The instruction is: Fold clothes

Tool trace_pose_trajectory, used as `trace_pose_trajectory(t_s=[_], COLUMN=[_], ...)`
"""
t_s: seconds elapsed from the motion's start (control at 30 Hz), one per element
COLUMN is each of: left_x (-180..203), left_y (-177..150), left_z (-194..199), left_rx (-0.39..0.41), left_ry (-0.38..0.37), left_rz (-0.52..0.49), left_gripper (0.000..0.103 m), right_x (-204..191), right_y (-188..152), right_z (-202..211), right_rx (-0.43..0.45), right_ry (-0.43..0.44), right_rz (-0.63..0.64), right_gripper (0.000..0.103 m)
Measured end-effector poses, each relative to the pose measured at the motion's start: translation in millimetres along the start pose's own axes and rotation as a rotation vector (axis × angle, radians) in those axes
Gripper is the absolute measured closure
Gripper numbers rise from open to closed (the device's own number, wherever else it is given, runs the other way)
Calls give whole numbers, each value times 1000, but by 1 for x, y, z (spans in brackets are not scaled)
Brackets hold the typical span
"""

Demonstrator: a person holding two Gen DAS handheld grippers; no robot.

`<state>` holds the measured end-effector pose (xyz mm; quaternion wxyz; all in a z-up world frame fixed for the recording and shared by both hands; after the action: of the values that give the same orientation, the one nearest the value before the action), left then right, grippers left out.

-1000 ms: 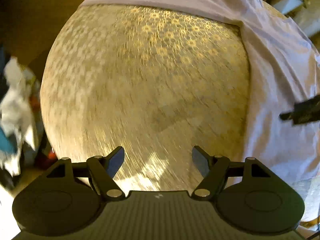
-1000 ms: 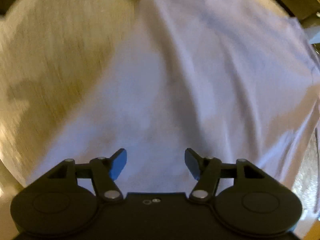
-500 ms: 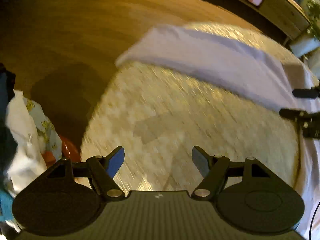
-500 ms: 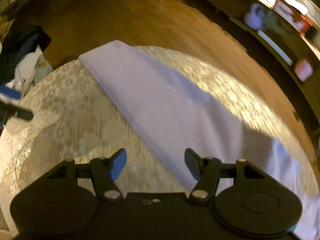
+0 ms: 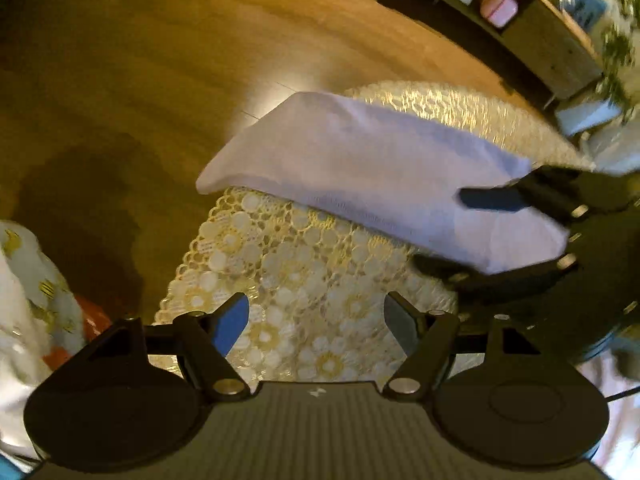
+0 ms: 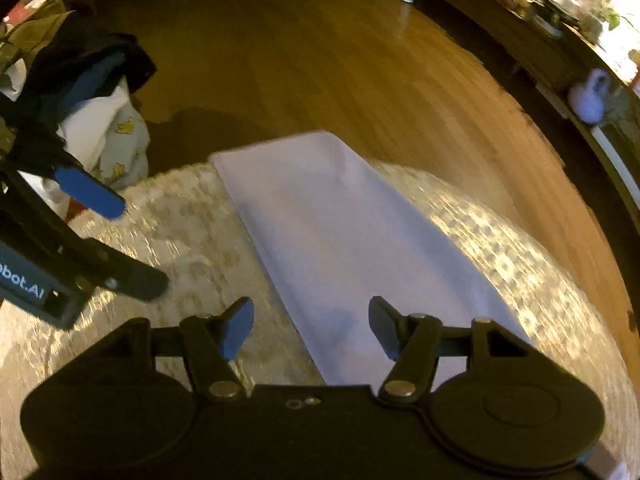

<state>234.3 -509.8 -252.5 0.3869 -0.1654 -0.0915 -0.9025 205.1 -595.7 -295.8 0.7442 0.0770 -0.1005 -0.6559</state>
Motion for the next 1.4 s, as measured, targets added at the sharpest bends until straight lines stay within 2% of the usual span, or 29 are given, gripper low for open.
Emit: trace_pose_trajectory(t_s=[0.13, 0.2, 0.33, 0.53, 0.63, 0.77, 0.9, 0.93, 1.0, 1.07, 1.1, 1.17, 1.23, 1.33, 1.4], left_x=[-6, -9, -11, -17, -18, -7, -3, -5, -5, -6, -7, -9, -10, -11, -12], left_y=[5, 7, 11, 27, 42, 56, 65, 68, 69, 69, 69, 70, 71, 74, 75], left_z=[-3, -4, -7, -11, -19, -25, -27, -28, -28, -29, -28, -26, -21, -8, 4], left_rx=[-8, 14, 27, 79, 108, 135, 179, 194, 205, 210, 223, 242, 264, 312, 353], left_ry=[-62, -55, -110, -213, -264, -280, -237, -229, -189, -156, -145, -113, -72, -5, 15], left_rz=[35, 73, 160, 363, 466, 545, 586, 596, 604, 614, 617, 615, 599, 543, 507], left_gripper=[29, 29, 29, 29, 29, 29, 32, 35, 67, 76, 85, 94, 99, 100, 100], right_x=[-8, -9, -8, 16, 24, 26, 25, 25, 25, 25, 24, 23, 22, 30, 52], right_y=[6, 5, 8, 14, 14, 14, 16, 16, 15, 14, 14, 13, 9, -10, -40], right_z=[-10, -15, -16, 0, 9, 12, 14, 15, 15, 15, 14, 13, 16, 32, 47], right_rx=[-30, -50, -51, -3, 18, 29, 37, 39, 41, 43, 43, 44, 41, 42, 39], right_ry=[2, -6, -6, 106, 148, 163, 170, 170, 167, 164, 163, 158, 158, 142, 77], right_rz=[35, 47, 34, -155, -210, -232, -242, -243, -243, -242, -245, -240, -229, -237, -268], right_gripper=[0, 0, 0, 0, 0, 0, 0, 0, 0, 0, 0, 0, 0, 0, 0])
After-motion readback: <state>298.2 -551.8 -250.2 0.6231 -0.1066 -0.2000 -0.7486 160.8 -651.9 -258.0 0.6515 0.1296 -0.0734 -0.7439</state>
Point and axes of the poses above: each gripper's, at about its wrist camera, not at the fingertips, and z roughly against the way its jaws point, x to its right, y to its top, the point moved 8 cm from there along -z, roughly the way its jaws point, and after that the axes turned 8 degrees about -x, right-handed, at the moved point
